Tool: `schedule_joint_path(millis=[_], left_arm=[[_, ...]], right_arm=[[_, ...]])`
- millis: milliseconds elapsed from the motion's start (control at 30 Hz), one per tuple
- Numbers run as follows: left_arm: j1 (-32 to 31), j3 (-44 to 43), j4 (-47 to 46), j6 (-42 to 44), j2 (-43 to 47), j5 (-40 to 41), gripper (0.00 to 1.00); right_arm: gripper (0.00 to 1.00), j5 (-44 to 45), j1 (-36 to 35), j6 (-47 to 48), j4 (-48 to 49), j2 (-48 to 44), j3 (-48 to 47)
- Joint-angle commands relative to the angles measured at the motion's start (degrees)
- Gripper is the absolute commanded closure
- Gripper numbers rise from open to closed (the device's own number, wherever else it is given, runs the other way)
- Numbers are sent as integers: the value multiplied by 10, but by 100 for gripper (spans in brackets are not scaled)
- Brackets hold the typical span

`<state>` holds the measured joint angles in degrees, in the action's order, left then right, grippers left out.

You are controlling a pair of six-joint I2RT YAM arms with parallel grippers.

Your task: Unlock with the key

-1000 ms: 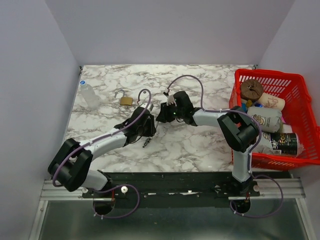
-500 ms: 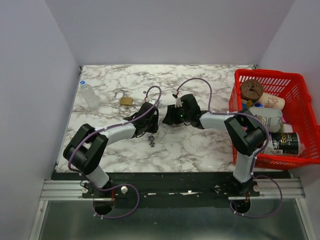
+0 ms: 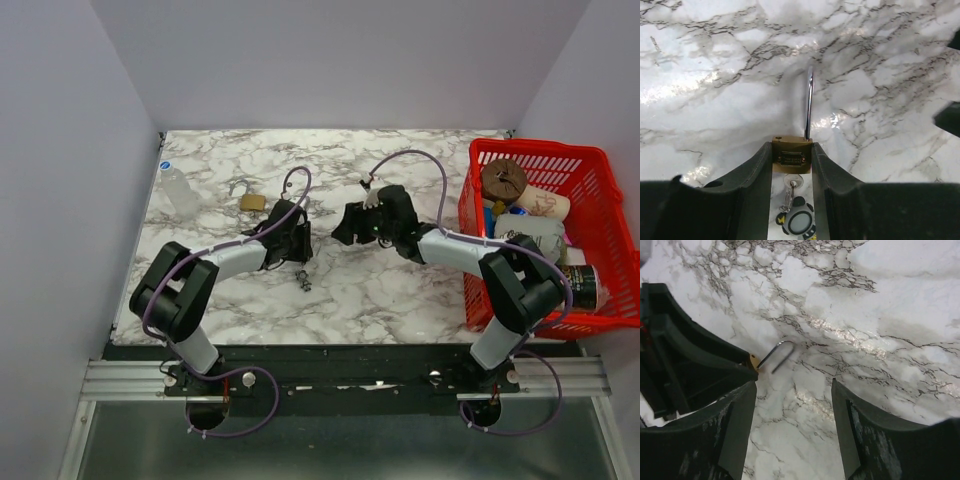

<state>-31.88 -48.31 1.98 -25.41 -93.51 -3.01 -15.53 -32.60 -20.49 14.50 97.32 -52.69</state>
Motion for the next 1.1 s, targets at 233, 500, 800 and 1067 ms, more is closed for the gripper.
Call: schedule_joint_path(millis=[233, 500, 800, 1067], left_arm=[[40, -10, 2, 1, -47, -8, 100], [40, -57, 53, 54, -52, 170, 100], [55, -193, 128, 93, -147, 189, 100], [88, -301, 188, 104, -222, 179, 100]], right_arm=[[30, 21, 2, 6, 6, -49, 34], [30, 16, 1, 4, 6, -59, 41], [30, 16, 2, 4, 4, -94, 61], [29, 23, 2, 12, -5, -150, 86]])
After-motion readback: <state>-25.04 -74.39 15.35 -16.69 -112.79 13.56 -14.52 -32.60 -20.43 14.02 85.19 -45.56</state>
